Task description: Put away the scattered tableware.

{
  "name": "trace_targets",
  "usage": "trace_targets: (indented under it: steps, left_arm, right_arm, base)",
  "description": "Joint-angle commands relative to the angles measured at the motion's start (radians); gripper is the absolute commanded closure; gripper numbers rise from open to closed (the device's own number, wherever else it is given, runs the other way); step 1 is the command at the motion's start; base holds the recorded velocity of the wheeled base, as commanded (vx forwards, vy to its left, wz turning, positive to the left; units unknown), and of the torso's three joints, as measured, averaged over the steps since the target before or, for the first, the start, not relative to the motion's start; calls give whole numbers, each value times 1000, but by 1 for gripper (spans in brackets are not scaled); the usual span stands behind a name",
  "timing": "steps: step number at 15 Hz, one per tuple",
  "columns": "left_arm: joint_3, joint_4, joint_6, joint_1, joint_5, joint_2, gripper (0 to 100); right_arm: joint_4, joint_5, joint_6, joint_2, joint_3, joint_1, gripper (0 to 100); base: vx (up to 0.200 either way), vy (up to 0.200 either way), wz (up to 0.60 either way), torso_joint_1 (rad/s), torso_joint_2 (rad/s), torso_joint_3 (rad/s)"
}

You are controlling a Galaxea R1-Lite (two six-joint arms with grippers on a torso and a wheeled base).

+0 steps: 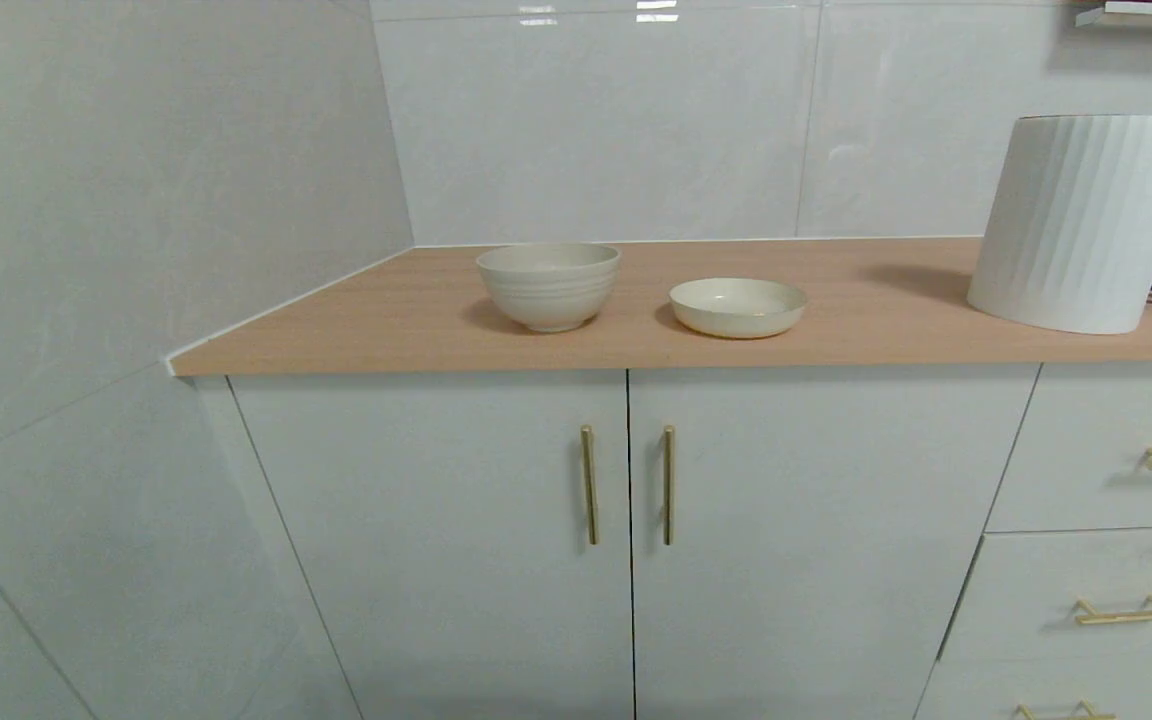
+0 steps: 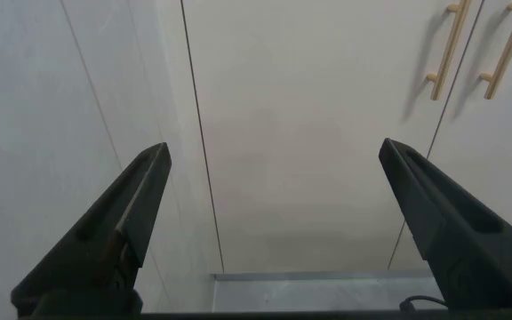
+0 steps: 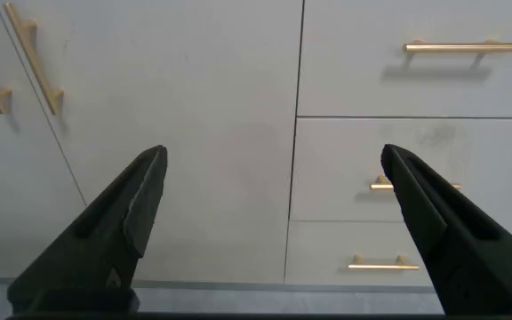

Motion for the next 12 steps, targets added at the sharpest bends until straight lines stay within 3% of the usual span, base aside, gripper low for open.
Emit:
trace_targets:
  steps: [1,2,3,6,11,12]
  left_arm:
    - [0,0,0,0,0,0,0]
    - [0,0,0,0,0,0,0]
    - [0,0,0,0,0,0,0]
    - [0,0,0,0,0,0,0]
    - [0,0,0,0,0,0,0]
    - [0,0,0,0,0,0,0]
  right_arm:
    - [-12,27,41,18,-112,6,0]
    - [-7,64,144,94,-237,26,0]
    - [-4,99,170,150,-278,49,0]
    - [-9,329,168,423,-315,156,0]
    - [-18,541,78,847,-451,190,0]
    - [-24,561,76,957,-513,274,0]
  base:
    - [0,0,0,0,0,0]
    - [0,0,0,0,0,0]
    - [0,0,0,0,0,0]
    - [0,0,0,0,0,0]
    - [0,0,0,0,0,0]
    - [0,0,0,0,0,0]
